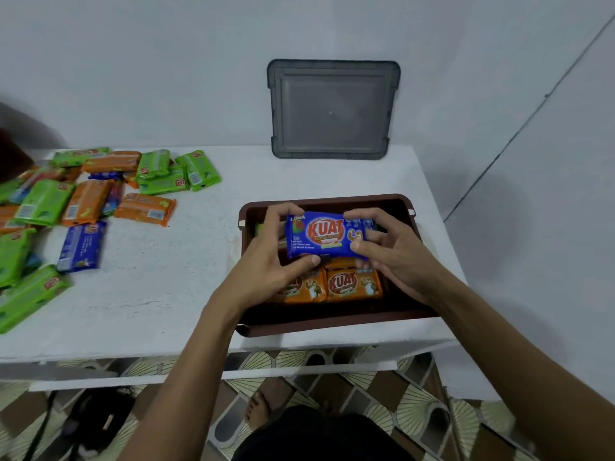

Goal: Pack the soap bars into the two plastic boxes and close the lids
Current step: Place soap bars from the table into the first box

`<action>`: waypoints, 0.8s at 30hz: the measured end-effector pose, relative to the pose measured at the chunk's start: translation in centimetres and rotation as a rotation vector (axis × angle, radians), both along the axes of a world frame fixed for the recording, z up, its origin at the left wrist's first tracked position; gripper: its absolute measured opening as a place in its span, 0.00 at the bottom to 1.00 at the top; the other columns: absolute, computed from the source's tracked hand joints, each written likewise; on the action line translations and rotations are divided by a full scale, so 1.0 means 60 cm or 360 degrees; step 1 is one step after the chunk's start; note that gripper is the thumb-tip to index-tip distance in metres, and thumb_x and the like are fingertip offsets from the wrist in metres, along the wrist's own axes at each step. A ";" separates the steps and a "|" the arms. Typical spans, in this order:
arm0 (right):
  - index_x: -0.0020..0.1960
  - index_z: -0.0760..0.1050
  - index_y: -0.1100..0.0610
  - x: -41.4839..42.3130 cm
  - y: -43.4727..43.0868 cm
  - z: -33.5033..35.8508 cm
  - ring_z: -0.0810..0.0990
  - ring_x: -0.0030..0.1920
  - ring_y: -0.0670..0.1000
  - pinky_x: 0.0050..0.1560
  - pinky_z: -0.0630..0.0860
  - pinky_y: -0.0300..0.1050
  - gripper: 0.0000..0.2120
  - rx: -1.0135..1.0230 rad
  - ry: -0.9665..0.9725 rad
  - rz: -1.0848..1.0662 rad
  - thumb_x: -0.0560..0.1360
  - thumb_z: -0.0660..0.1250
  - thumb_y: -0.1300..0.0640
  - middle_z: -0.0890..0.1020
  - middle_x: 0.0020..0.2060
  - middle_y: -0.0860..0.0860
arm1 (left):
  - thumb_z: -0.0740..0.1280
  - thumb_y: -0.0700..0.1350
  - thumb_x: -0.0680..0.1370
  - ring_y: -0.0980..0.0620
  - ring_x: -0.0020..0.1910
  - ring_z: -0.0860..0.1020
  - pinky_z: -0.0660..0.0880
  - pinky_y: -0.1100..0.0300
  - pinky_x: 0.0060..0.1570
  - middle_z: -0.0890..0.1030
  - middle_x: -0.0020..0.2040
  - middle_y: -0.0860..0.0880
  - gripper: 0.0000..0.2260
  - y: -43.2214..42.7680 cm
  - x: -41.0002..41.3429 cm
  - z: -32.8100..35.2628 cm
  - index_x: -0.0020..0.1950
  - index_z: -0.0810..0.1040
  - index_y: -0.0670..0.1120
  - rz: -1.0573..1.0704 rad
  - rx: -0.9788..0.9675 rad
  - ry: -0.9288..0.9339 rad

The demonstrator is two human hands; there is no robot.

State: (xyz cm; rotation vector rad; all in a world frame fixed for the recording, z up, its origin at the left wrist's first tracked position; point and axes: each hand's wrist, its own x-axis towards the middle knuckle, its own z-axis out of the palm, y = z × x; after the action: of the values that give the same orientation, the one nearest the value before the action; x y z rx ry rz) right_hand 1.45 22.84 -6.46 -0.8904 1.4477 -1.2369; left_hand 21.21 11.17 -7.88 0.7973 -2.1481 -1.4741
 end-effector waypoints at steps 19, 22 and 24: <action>0.60 0.70 0.52 -0.023 0.008 -0.069 0.72 0.66 0.55 0.54 0.81 0.48 0.13 0.0753 0.1359 0.0411 0.77 0.67 0.61 0.68 0.69 0.55 | 0.68 0.46 0.77 0.45 0.68 0.64 0.69 0.49 0.62 0.70 0.68 0.44 0.13 -0.029 0.039 -0.059 0.61 0.78 0.47 0.0666 -0.0941 -0.0514; 0.60 0.69 0.52 -0.019 -0.003 -0.073 0.74 0.65 0.56 0.58 0.79 0.50 0.14 0.0788 0.1690 0.0537 0.77 0.68 0.57 0.70 0.69 0.56 | 0.68 0.46 0.77 0.45 0.68 0.65 0.68 0.51 0.62 0.70 0.69 0.45 0.12 -0.029 0.040 -0.062 0.61 0.78 0.47 0.0661 -0.0939 -0.0505; 0.64 0.69 0.53 -0.014 -0.010 -0.064 0.76 0.63 0.55 0.58 0.79 0.51 0.17 0.0821 0.1928 0.0623 0.78 0.67 0.52 0.73 0.67 0.56 | 0.67 0.46 0.77 0.45 0.67 0.65 0.67 0.53 0.61 0.71 0.69 0.45 0.12 -0.031 0.043 -0.066 0.60 0.78 0.47 0.0638 -0.0943 -0.0486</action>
State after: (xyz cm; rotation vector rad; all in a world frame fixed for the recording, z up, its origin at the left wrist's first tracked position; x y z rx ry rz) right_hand 0.63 22.27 -10.32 -1.5398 2.1879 0.1177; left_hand 23.81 9.30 -11.82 1.1756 -2.2757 -0.4978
